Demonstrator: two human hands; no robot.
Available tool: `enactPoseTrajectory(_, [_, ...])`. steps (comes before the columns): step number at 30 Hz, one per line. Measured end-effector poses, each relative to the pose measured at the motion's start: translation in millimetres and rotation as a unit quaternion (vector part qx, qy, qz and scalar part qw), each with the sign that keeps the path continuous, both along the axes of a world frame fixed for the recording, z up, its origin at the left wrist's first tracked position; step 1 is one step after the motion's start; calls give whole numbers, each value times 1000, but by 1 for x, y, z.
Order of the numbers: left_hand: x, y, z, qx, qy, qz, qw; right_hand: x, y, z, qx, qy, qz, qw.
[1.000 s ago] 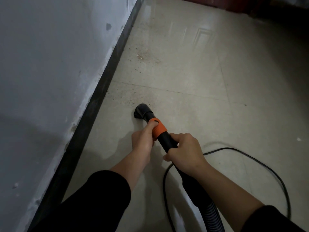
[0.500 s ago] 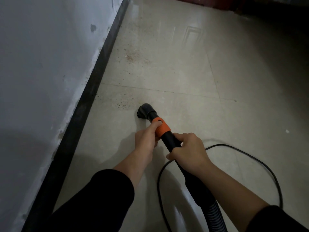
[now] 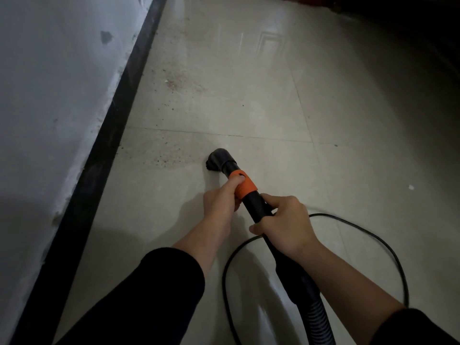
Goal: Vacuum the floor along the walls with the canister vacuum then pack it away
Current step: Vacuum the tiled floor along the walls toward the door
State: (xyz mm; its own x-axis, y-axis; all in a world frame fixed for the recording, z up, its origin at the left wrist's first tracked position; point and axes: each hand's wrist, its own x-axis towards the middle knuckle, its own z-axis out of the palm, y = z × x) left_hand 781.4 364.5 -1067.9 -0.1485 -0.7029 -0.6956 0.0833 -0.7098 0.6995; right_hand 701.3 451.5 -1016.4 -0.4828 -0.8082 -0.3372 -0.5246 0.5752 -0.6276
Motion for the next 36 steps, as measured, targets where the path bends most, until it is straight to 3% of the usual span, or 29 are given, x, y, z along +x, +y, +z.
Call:
enactPoseTrajectory(17, [-12, -50, -1, -1, -6, -25, 1000, -10, -49, 2, 8, -11, -34, 999])
enactPoseTrajectory(27, [-24, -93, 5, 21, 42, 21, 999, -34, -104, 28, 73, 3, 25, 997])
enactPoseTrajectory(36, [-27, -117, 2, 9, 7, 49, 999, -45, -133, 14, 59, -13, 61, 996])
